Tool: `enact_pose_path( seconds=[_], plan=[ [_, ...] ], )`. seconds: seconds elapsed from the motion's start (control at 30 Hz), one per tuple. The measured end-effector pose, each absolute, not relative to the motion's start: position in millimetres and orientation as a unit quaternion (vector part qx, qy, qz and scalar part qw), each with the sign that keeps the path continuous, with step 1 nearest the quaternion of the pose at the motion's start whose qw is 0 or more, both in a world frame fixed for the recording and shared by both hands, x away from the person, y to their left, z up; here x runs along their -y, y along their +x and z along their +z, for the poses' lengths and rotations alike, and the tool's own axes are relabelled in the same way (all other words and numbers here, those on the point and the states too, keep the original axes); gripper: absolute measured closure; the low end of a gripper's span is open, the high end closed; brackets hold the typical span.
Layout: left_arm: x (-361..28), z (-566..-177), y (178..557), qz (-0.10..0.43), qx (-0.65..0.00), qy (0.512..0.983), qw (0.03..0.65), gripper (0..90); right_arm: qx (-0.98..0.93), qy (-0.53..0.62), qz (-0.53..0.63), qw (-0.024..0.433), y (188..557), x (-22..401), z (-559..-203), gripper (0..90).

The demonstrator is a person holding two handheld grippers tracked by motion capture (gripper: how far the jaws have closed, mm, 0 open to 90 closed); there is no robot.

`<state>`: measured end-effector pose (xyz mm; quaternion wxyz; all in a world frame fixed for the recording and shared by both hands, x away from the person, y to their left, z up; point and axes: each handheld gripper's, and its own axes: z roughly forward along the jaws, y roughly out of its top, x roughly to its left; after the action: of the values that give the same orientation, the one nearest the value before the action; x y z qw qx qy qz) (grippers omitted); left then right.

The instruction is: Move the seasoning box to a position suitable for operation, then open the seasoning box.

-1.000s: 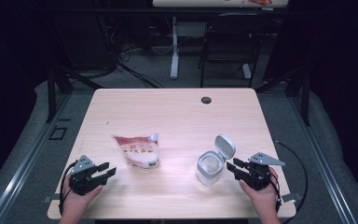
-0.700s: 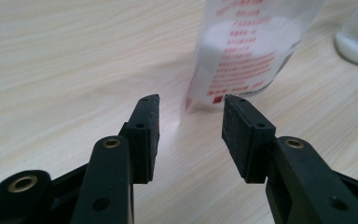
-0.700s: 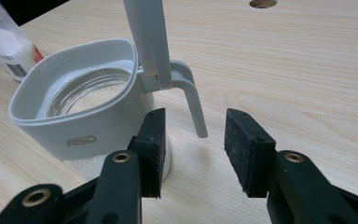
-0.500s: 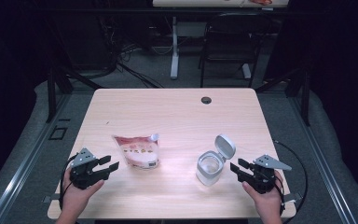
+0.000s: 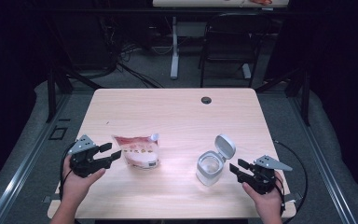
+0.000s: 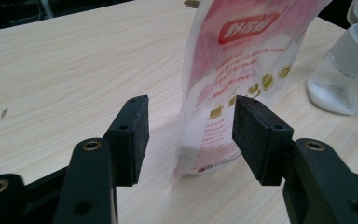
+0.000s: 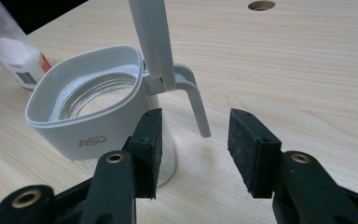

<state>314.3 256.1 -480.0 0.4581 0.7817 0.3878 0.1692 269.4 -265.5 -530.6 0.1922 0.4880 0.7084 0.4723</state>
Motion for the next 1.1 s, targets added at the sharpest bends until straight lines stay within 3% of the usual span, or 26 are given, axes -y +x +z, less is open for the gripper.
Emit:
enact_pose_path(
  seconds=[0.57,1.1],
  plan=[
    [-235.7,-468.1,330.4,0.157,-0.370,0.786,0.470,45.1,-0.704,0.492,0.478,0.185,273.5,265.2,-533.4,54.9],
    [-233.8,-463.4,330.2,0.162,-0.369,0.786,0.469,53.7,-0.705,0.488,0.481,0.183,275.6,262.8,-532.9,54.6]
  ],
)
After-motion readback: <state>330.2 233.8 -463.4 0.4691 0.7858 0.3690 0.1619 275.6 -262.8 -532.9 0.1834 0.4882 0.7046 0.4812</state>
